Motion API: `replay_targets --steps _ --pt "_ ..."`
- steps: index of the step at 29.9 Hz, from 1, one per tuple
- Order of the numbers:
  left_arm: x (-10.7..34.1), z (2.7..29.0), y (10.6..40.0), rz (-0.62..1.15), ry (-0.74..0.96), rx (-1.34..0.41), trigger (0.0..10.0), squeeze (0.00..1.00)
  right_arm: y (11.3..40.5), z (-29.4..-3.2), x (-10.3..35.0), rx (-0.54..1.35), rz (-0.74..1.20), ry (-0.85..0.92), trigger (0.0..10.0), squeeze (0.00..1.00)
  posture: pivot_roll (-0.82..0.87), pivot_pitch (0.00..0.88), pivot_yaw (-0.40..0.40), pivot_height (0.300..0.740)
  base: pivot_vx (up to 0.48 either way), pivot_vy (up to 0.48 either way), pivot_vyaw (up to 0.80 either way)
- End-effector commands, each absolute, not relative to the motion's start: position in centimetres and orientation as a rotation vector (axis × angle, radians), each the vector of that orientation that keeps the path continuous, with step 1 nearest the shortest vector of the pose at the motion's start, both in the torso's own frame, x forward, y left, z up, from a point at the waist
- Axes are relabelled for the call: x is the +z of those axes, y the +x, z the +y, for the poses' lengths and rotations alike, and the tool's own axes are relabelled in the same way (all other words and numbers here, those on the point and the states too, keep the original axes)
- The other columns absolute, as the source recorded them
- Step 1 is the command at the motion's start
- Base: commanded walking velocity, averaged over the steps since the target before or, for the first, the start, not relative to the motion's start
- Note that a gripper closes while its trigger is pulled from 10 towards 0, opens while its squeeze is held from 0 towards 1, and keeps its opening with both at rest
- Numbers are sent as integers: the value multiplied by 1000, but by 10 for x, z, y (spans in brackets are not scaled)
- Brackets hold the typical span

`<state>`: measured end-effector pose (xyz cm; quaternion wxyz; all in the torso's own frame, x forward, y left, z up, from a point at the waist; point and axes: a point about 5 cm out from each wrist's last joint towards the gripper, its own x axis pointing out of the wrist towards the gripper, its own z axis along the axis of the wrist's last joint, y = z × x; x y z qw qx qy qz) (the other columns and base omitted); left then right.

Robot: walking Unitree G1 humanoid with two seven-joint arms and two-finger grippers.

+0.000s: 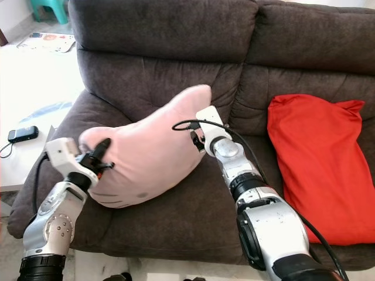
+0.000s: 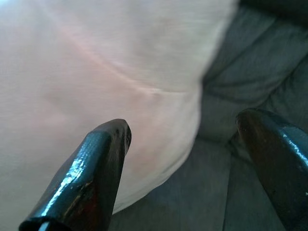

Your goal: Move the pillow to the sofa from floor

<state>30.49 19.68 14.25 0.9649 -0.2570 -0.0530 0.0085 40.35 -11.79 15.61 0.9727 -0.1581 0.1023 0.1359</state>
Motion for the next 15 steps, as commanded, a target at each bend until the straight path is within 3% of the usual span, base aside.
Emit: replay_targets --steps 1,3,9,15 --pt "157 210 304 -206 -548 99 10000 0 406 -115 166 276 171 -302 10000 0 148 133 -102 740 0 0 0" --pt "152 227 301 -220 -575 229 10000 0 410 -105 180 307 118 -306 10000 0 146 131 -101 740 0 0 0" --pt "148 239 299 -228 -573 338 10000 0 412 -93 196 338 51 -304 10000 0 141 133 -100 740 0 0 0" --pt "143 244 297 -237 -584 416 10000 0 410 -104 189 316 37 -305 10000 0 127 137 -100 740 0 0 0"
